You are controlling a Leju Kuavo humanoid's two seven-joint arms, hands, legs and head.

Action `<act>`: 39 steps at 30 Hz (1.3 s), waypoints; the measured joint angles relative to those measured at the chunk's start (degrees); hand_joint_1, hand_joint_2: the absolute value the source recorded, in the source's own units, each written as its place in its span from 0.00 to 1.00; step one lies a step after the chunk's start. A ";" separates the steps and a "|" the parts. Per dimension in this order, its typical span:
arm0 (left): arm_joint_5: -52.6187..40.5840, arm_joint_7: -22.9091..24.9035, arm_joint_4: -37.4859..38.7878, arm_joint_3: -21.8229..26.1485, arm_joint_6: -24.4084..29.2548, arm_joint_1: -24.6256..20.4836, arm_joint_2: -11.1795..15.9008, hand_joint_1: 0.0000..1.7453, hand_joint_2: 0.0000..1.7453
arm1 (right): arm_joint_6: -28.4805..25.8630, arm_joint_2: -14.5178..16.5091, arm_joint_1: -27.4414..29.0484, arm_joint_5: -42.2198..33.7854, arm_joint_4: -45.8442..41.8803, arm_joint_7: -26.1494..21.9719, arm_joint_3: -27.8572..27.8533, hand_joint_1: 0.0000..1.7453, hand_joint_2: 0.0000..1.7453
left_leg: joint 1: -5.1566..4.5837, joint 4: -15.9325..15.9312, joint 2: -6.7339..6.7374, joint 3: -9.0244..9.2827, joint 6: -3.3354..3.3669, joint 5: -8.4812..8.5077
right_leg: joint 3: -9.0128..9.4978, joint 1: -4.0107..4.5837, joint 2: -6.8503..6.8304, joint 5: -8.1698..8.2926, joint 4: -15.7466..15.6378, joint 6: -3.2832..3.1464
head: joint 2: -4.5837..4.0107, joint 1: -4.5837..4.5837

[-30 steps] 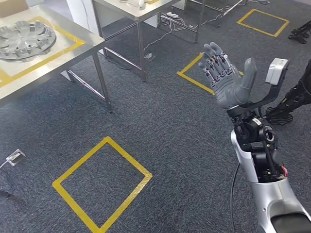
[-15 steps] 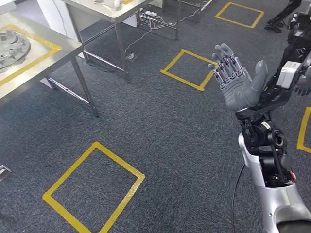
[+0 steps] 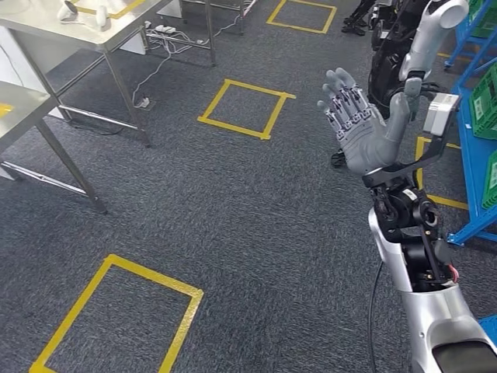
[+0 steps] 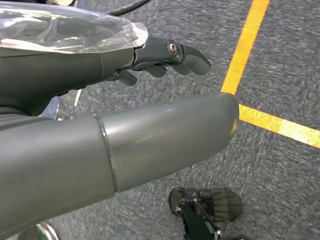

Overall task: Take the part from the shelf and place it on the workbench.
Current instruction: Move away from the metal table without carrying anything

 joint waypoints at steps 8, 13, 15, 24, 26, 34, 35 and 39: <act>-0.02 -0.07 0.00 0.00 -0.03 0.03 -0.03 0.00 0.00 | -0.05 -0.02 0.16 0.01 0.07 0.02 -0.06 0.00 0.00 | -0.17 -0.47 5.67 0.73 1.48 -0.20 | -8.56 -0.60 -7.40 -7.70 17.81 2.02 | 0.00 1.79; -0.07 -0.09 0.00 -0.01 -0.35 -0.04 -0.10 0.00 0.00 | -0.07 -0.02 0.06 0.01 0.15 0.02 -0.06 0.00 0.00 | -0.42 -0.48 8.73 2.08 0.61 -1.26 | -0.49 0.11 -11.33 -0.44 1.93 1.10 | 0.00 2.68; -0.07 -0.11 0.00 -0.01 -0.35 -0.07 -0.08 0.00 0.00 | -0.08 -0.02 -0.01 0.02 0.16 0.01 -0.07 0.00 0.00 | -0.67 -0.53 9.59 2.25 0.22 -1.48 | 0.11 0.69 -11.77 -0.53 0.50 0.46 | 0.00 2.48; -0.07 -0.13 0.00 0.00 -0.35 -0.18 -0.10 0.00 0.00 | -0.09 -0.02 -0.04 0.01 0.13 0.00 -0.09 0.00 0.00 | -0.56 1.94 9.07 1.47 -0.49 -3.28 | 0.15 0.48 -9.55 -0.27 0.03 -0.54 | 0.00 1.92; -0.10 -0.16 0.00 -0.01 -0.35 -0.01 -0.09 0.00 0.00 | -0.09 0.01 0.02 0.05 0.20 0.05 0.00 0.00 0.00 | -0.31 9.78 5.51 -2.96 -1.02 -5.59 | 0.51 0.12 -6.40 0.05 -0.52 -1.32 | 0.00 0.90; -0.15 -0.15 0.01 -0.01 -0.35 -0.05 -0.03 0.00 0.00 | 0.15 0.00 0.12 0.08 0.31 -0.04 -0.02 0.00 0.00 | 0.22 -0.16 0.18 -0.08 0.05 0.21 | -0.57 -0.32 -0.07 -0.10 0.39 0.56 | 0.00 -0.10; -0.15 -0.16 0.00 -0.01 -0.35 -0.19 -0.04 0.00 0.00 | 0.16 0.00 0.10 0.09 0.32 -0.05 -0.06 0.00 0.00 | 0.22 -0.32 0.87 0.08 0.40 0.29 | -0.94 -0.32 -1.25 -0.64 1.24 0.87 | 0.00 0.08; -0.15 -0.17 0.00 -0.01 -0.35 -0.06 0.02 0.00 0.00 | 0.20 0.00 0.13 0.08 0.42 -0.07 -0.03 0.00 0.00 | -0.10 -0.55 3.92 0.63 1.31 -0.01 | -7.11 -0.51 -6.92 -7.15 14.76 1.78 | 0.00 0.91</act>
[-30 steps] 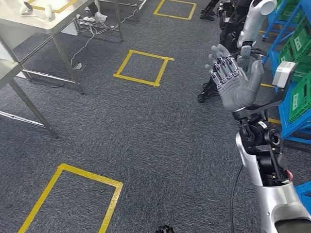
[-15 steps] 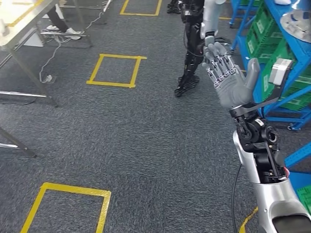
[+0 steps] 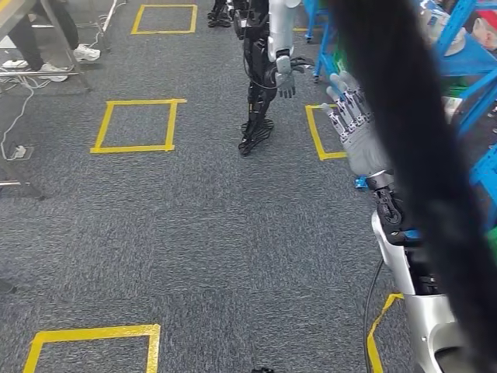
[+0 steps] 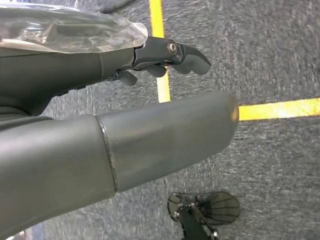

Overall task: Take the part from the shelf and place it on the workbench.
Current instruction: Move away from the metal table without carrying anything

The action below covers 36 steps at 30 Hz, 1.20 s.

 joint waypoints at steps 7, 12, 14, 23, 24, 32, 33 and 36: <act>-0.17 0.01 0.00 0.00 -0.10 -0.16 -0.04 0.00 0.00 | -0.08 0.00 0.10 0.00 0.35 -0.02 -0.04 0.00 0.00 | -0.37 0.00 4.57 1.61 -0.91 -1.37 | 6.96 0.83 -4.68 6.66 -13.33 -1.17 | 0.00 -0.14; -0.29 0.03 0.01 0.00 -0.17 -0.48 -0.19 0.00 0.00 | -0.18 0.00 0.04 0.00 0.13 -0.02 -0.10 0.00 0.00 | -0.26 1.94 3.93 1.46 -2.17 -3.44 | 7.66 0.80 -1.95 7.09 -15.22 -2.91 | 0.00 -0.54; -0.33 0.05 0.02 0.00 -0.17 -0.42 -0.19 0.00 0.00 | -0.18 0.00 0.02 0.00 0.04 -0.02 -0.07 0.00 0.00 | -0.15 8.93 0.83 -2.00 -2.33 -6.84 | 7.81 0.61 -0.75 7.25 -15.50 -3.36 | 0.00 -1.05; -0.31 0.22 0.02 0.00 -0.22 -0.18 -0.01 0.00 0.00 | -0.26 0.00 0.61 0.02 0.02 0.15 -0.03 0.00 0.00 | 0.63 0.70 -3.95 -1.12 -2.34 0.15 | 7.36 0.45 5.83 6.72 -14.48 -2.19 | 0.00 -2.01; -0.31 0.23 0.02 0.00 -0.24 -0.22 -0.02 0.00 0.00 | -0.28 0.00 0.62 0.02 0.01 0.15 -0.06 0.00 0.00 | 0.46 0.57 -3.43 -0.98 -2.04 0.12 | 7.19 0.36 6.46 6.76 -14.46 -1.84 | 0.00 -1.98; -0.31 0.20 0.00 0.00 -0.33 -0.23 0.02 0.00 0.00 | -0.27 -0.02 0.77 0.02 0.12 0.17 -0.08 0.00 0.00 | -0.13 0.13 1.67 -0.37 -0.10 0.04 | -0.67 -0.06 -0.26 -1.09 2.67 -0.30 | 0.00 -1.40; -0.31 0.20 0.00 0.00 -0.34 -0.23 0.02 0.00 0.00 | -0.27 -0.02 0.82 0.02 0.19 0.17 -0.08 0.00 0.00 | -0.19 0.13 2.33 -0.27 -0.13 -0.06 | -0.16 -0.08 -0.43 -0.19 1.76 -0.38 | 0.00 -1.39; -0.33 0.19 0.00 0.00 -0.51 -0.35 -0.04 0.00 0.00 | -0.27 -0.02 0.71 0.02 0.24 0.12 -0.14 0.00 0.00 | -0.36 0.17 4.09 0.35 -0.53 -0.50 | 5.89 0.57 -3.35 4.81 -9.58 -1.20 | 0.00 -1.33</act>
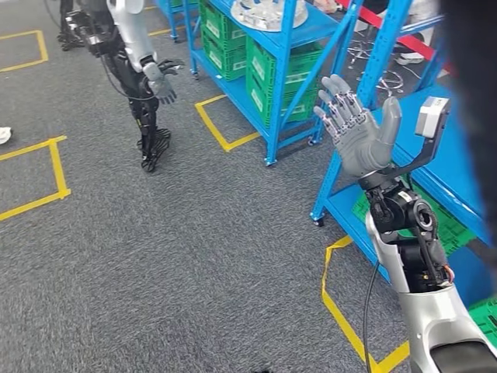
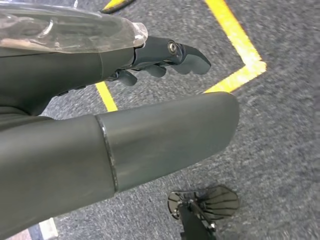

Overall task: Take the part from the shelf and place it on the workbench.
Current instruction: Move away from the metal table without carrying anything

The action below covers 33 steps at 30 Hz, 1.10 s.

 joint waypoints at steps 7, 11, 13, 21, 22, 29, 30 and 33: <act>-0.15 -0.05 0.02 -0.01 -0.16 -0.41 -0.25 0.00 0.00 | -0.03 -0.02 -0.51 0.03 -0.04 -0.13 -0.25 0.00 0.00 | 0.04 3.37 -0.13 -0.41 -1.70 -3.01 | 2.62 0.54 1.58 1.69 -5.67 -2.24 | 0.00 -0.63; -0.31 -0.06 0.02 -0.01 -0.16 0.01 -0.18 0.00 0.00 | -0.06 0.00 -0.45 0.22 0.09 -0.17 -0.09 0.00 0.00 | 0.17 16.82 -4.09 -7.60 -1.97 -8.03 | 2.56 0.36 4.56 1.91 -5.77 -2.72 | 0.00 -1.15; -0.43 -0.03 0.02 -0.01 -0.16 0.02 -0.19 0.00 0.00 | -0.08 0.00 -0.34 0.26 0.15 -0.25 -0.04 0.00 0.00 | 0.30 13.74 -4.44 -6.93 -1.98 -4.92 | 2.65 0.26 6.25 1.87 -5.67 -2.64 | 0.00 -1.17; -0.48 0.20 0.01 -0.01 -0.06 -0.45 -0.22 0.00 0.00 | 0.07 0.00 -0.43 1.24 0.15 -0.70 -0.27 0.00 0.00 | 0.55 -0.35 -6.06 -0.85 -0.47 0.80 | 1.25 -0.22 9.13 0.94 -3.97 -0.19 | 0.00 -1.15; -0.48 0.19 0.01 -0.01 -0.01 -0.51 -0.22 0.00 0.00 | 0.13 0.00 -0.55 1.27 0.16 -0.72 -0.33 0.00 0.00 | 0.57 -0.53 -5.39 -0.74 -0.15 0.85 | 0.26 -0.19 7.44 -0.27 -1.86 0.06 | 0.00 -0.81; -0.43 0.15 0.01 -0.01 0.33 -0.07 -0.20 0.00 0.00 | 0.43 0.00 -0.63 1.17 0.58 -0.41 -0.30 0.00 0.00 | 0.25 -0.58 -0.75 0.09 0.08 -0.01 | -3.62 -0.74 1.86 -1.58 6.03 0.68 | 0.00 1.22; -0.42 0.13 0.02 -0.01 0.34 -0.08 -0.20 0.00 0.00 | 0.44 0.00 -0.66 1.16 0.59 -0.40 -0.30 0.00 0.00 | 0.20 -0.59 -0.18 0.42 -0.14 -0.25 | -1.45 -0.51 0.56 0.11 1.76 0.59 | 0.00 1.53; -0.38 -0.01 0.02 -0.01 0.37 -0.08 -0.17 0.00 0.00 | 0.48 0.00 -0.81 1.16 0.60 -0.32 -0.20 0.00 0.00 | -0.15 -0.57 1.51 1.01 -0.98 -0.85 | 1.37 0.42 -1.33 1.38 -4.26 -0.41 | 0.00 1.90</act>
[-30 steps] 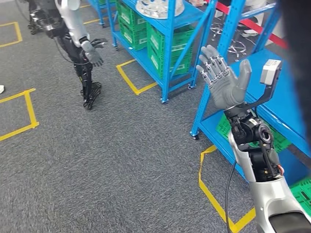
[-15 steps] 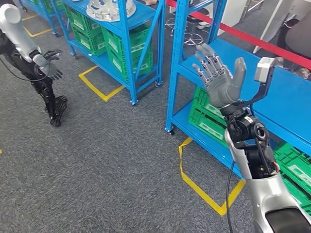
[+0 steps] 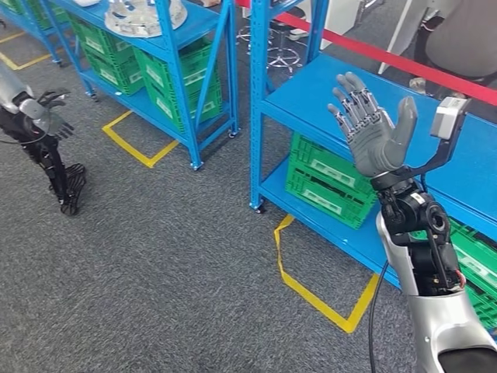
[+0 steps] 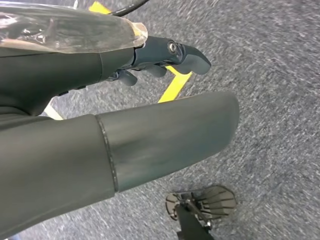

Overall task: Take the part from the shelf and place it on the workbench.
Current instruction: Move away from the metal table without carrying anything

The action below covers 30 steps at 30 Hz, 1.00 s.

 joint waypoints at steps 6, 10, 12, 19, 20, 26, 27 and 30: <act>0.04 -0.21 0.01 0.00 0.00 -0.31 -0.10 0.00 0.00 | 0.14 0.02 -0.67 -0.06 -0.05 -0.03 0.11 0.00 0.00 | 0.41 9.24 -4.81 -3.68 -1.32 -5.32 | 0.54 -0.35 4.05 0.30 -0.85 -2.18 | 0.00 -1.11; 0.05 -0.20 0.01 0.00 0.01 0.14 -0.02 0.00 0.00 | 0.21 0.04 -0.53 -0.07 0.07 0.03 0.31 0.00 0.00 | 0.34 16.25 -5.93 -9.17 -1.19 -5.32 | 0.64 -0.22 7.32 0.23 -0.82 -2.40 | 0.00 -1.92; 0.05 -0.20 0.01 0.00 0.01 0.06 0.05 0.00 0.00 | 0.21 0.04 -0.54 -0.07 0.08 0.02 0.34 0.00 0.00 | 0.39 8.05 -7.42 -6.27 -0.74 -0.41 | 0.81 -0.24 8.91 0.16 -0.81 -2.29 | 0.00 -2.03; 0.03 -0.21 -0.01 0.00 0.03 -0.45 0.19 0.00 0.00 | 0.21 0.02 -0.65 -0.07 0.10 -0.06 0.27 0.00 0.00 | 0.49 -0.83 -7.23 -2.06 0.83 2.30 | -0.36 -0.49 9.73 -1.09 0.79 -0.23 | 0.00 -1.71; 0.03 -0.21 -0.01 0.00 0.03 -0.50 0.16 0.00 0.00 | 0.21 0.02 -0.72 -0.07 0.10 -0.10 0.27 0.00 0.00 | 0.57 -1.13 -6.57 -1.76 1.11 2.31 | -1.48 -0.44 7.82 -2.56 3.33 0.08 | 0.00 -1.40; 0.03 -0.22 -0.02 0.00 0.03 -0.14 0.15 0.00 0.00 | 0.19 0.02 -0.42 -0.07 0.42 -0.17 0.31 0.00 0.00 | 0.76 -1.20 -2.53 -0.53 0.95 1.22 | -6.59 -1.75 3.61 -4.32 12.77 1.73 | 0.00 0.10; 0.03 -0.22 -0.02 0.00 0.03 -0.14 0.14 0.00 0.00 | 0.19 0.02 -0.43 -0.07 0.45 -0.18 0.31 0.00 0.00 | 0.81 -1.19 -1.91 -0.09 0.63 0.89 | -4.42 -1.89 2.47 -1.99 8.28 1.90 | 0.00 0.39; 0.02 -0.22 -0.01 0.00 0.03 -0.21 0.20 0.00 0.00 | 0.19 0.02 -0.60 -0.07 0.49 -0.19 0.32 0.00 0.00 | 0.48 -1.03 -0.32 0.89 -0.47 0.04 | -0.31 -1.31 -0.33 0.75 -0.21 1.29 | 0.00 0.88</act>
